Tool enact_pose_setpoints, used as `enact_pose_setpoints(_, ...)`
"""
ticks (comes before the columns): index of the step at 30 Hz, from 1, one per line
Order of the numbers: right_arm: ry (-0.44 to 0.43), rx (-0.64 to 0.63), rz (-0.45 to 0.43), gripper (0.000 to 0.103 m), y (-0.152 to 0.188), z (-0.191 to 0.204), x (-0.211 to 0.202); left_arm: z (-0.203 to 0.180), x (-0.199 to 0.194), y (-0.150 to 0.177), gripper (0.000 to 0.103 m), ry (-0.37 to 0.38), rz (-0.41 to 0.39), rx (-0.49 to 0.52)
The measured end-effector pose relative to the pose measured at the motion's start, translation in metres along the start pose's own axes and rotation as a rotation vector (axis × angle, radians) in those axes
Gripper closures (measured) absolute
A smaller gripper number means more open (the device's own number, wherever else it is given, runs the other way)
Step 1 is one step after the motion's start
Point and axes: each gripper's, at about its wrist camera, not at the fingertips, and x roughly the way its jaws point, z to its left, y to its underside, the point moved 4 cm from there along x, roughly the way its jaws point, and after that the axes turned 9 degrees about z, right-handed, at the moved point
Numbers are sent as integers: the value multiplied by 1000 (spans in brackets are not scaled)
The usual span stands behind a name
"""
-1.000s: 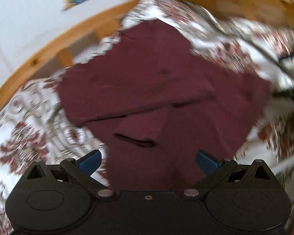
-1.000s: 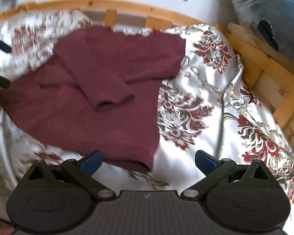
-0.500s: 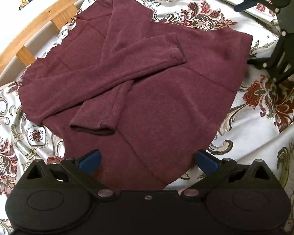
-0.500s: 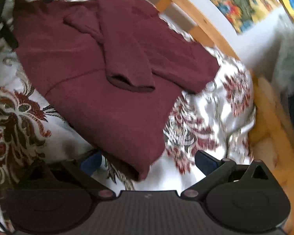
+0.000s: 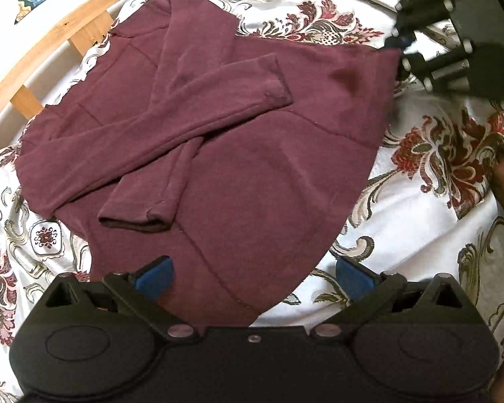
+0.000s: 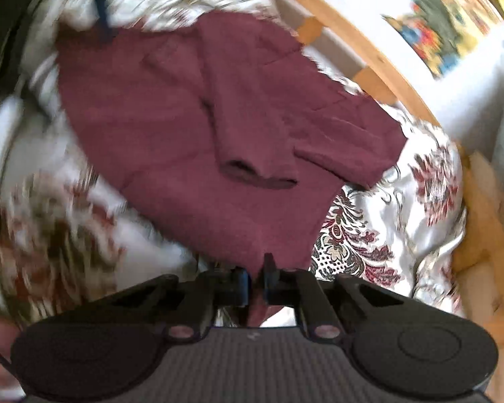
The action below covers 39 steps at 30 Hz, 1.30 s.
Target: Fold small clothes
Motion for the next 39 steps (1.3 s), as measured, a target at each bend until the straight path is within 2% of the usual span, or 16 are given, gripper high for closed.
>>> enact_pose_setpoints(7,-243,353,-57,95,-38,-67,-32,-2,9,0,1,1,25,1)
enact_pose_setpoints(14,-430,592,-88,95,-62,-119,-39,2,16,0,0,14,43,-45)
enact_pose_setpoints(16,-455,620,-95,95,-65,-125,-38,5,18,0,0,-9,54,-72)
enact_pose_setpoints(20,-445,619,-105,95,-67,-129,-37,18,20,1,3,-26,71,-140)
enact_pose_setpoints(22,-452,639,-99,95,-64,-129,-34,26,18,2,9,-35,71,-179)
enact_pose_setpoints(25,-438,661,-97,95,-59,-129,-33,35,11,4,27,-68,53,-227)
enact_pose_setpoints(27,-436,688,-100,95,-55,-130,-34,38,7,5,49,-89,38,-246)
enact_pose_setpoints(30,-436,764,-124,95,-49,-140,-33,44,3,6,72,-155,28,-276)
enact_pose_setpoints(33,-435,828,-146,95,-47,-150,-30,58,-1,8,83,-195,15,-338)
enact_pose_setpoints(35,-425,844,-152,95,-46,-154,-28,70,-3,13,83,-203,3,-407)
enact_pose_setpoints(37,-432,859,-152,95,-46,-156,-26,83,-7,19,85,-190,-13,-491)
enact_pose_setpoints(39,-437,865,-155,95,-45,-155,-25,96,-11,24,96,-156,-49,-573)
